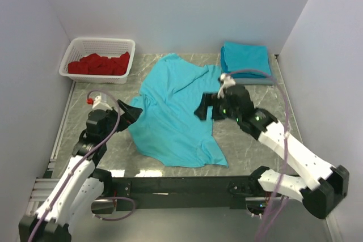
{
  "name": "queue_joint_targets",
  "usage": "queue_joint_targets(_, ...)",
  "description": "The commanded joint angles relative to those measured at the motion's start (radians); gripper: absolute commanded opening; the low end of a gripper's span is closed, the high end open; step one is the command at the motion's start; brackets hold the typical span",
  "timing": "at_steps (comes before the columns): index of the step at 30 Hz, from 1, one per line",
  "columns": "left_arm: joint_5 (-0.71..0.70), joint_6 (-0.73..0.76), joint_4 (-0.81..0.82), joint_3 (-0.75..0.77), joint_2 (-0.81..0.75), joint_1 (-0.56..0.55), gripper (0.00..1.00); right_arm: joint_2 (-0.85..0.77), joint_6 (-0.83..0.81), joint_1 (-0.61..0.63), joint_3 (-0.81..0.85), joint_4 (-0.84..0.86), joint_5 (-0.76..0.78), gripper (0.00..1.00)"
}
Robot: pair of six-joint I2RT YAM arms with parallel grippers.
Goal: Fold and stack the t-shirts
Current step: Flatten the tshirt out
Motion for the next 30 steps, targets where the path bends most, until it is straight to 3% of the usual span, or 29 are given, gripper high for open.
queue_joint_targets(1, 0.147, -0.052, 0.269, -0.030, 0.145, -0.035, 0.99, 0.140, -0.027, -0.130, 0.114, 0.140, 0.026, 0.97)
queue_joint_targets(6, 0.115, -0.060, 0.365, -0.003, 0.372, -0.156, 1.00, 0.476, -0.033, -0.173, 0.268, 0.178, 0.093, 0.97)
queue_joint_targets(10, 0.105, -0.101, 0.401, 0.011, 0.489, -0.167, 0.99, 0.727, -0.061, -0.183, 0.427, 0.135, 0.079, 0.97)
queue_joint_targets(14, 0.063, -0.114, 0.425, -0.009, 0.536, -0.169, 0.99, 0.855, -0.069, -0.189, 0.517, 0.121, 0.098, 0.97)
queue_joint_targets(17, 0.003, -0.108, 0.393, -0.003, 0.579, -0.164, 1.00, 0.906, -0.066, -0.189, 0.515, 0.120, 0.058, 0.97)
queue_joint_targets(23, 0.030, -0.095, 0.402, -0.021, 0.658, -0.063, 1.00, 0.917, -0.043, -0.189, 0.414, 0.135, -0.043, 0.98)
queue_joint_targets(30, -0.026, 0.006, 0.310, 0.048, 0.681, 0.066, 1.00, 0.758, -0.017, -0.175, 0.193, 0.163, -0.132, 0.98)
